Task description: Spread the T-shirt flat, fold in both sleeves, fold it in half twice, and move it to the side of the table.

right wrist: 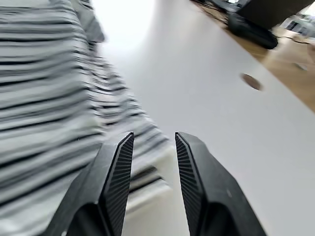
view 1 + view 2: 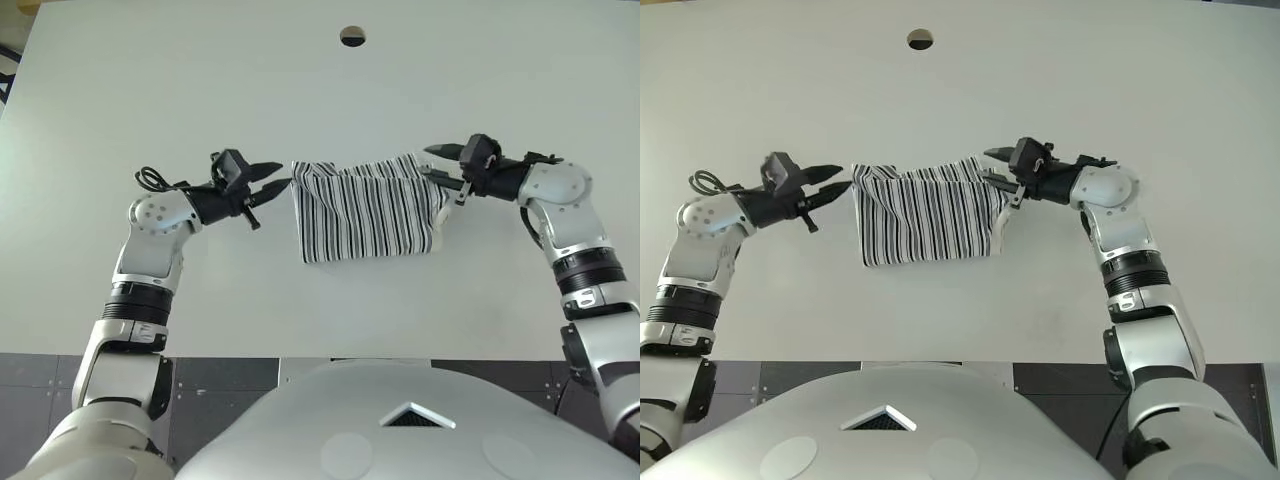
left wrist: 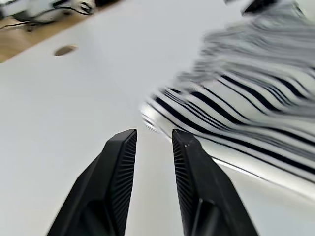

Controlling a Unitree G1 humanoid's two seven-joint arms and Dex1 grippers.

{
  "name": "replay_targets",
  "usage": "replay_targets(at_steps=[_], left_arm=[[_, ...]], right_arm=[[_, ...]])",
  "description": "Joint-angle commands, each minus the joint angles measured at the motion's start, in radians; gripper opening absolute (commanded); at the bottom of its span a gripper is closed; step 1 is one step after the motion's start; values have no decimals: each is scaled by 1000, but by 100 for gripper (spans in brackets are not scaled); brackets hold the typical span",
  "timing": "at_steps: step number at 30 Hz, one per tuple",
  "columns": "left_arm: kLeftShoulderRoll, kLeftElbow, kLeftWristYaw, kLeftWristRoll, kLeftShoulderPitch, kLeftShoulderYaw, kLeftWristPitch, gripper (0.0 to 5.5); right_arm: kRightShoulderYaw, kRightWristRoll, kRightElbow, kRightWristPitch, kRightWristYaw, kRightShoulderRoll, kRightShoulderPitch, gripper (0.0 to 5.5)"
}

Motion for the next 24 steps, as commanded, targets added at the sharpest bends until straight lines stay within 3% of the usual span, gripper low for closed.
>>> replay_targets(at_steps=[1,6,13,17,21,24], left_arm=[[-19,-3,12,-20,-20,59,61,133],[-49,35,69,15,-37,100,66,133],[-71,1,84,5,-29,143,54,133],[-95,-128,102,-19,17,164,64,133],[-120,-190,128,-31,35,181,70,133],[-139,-207,156,-31,36,195,72,133]], right_arm=[[-73,62,-116,-154,-29,60,-6,156],[60,9,-297,-354,36,126,101,156],[181,-427,93,-364,-229,167,-8,156],[308,-782,320,-315,-446,-98,-95,156],[350,-888,488,-310,-527,-428,-149,156],[367,-915,597,-278,-554,-553,-175,156]])
